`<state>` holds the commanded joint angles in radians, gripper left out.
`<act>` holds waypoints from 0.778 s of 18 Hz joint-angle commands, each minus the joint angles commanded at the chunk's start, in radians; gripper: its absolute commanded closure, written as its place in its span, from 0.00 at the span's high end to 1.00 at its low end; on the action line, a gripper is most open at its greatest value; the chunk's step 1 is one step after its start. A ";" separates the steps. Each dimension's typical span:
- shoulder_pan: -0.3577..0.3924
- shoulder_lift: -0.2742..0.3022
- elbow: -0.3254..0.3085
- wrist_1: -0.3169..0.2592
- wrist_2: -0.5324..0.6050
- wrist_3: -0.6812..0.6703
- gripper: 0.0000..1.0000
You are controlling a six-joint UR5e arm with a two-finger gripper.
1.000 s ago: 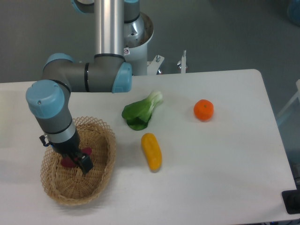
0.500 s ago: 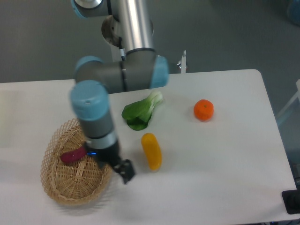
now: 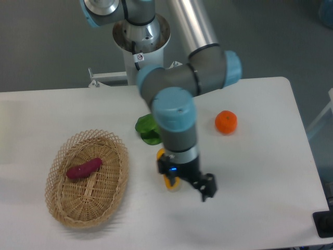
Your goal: Place the sweet potato in the basket
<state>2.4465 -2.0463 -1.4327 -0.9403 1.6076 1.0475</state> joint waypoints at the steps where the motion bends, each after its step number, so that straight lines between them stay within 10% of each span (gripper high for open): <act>1: 0.020 0.000 0.000 0.000 0.000 0.020 1.00; 14: 0.195 -0.020 -0.003 -0.032 -0.002 0.261 1.00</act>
<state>2.6414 -2.0662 -1.4358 -0.9725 1.6061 1.3083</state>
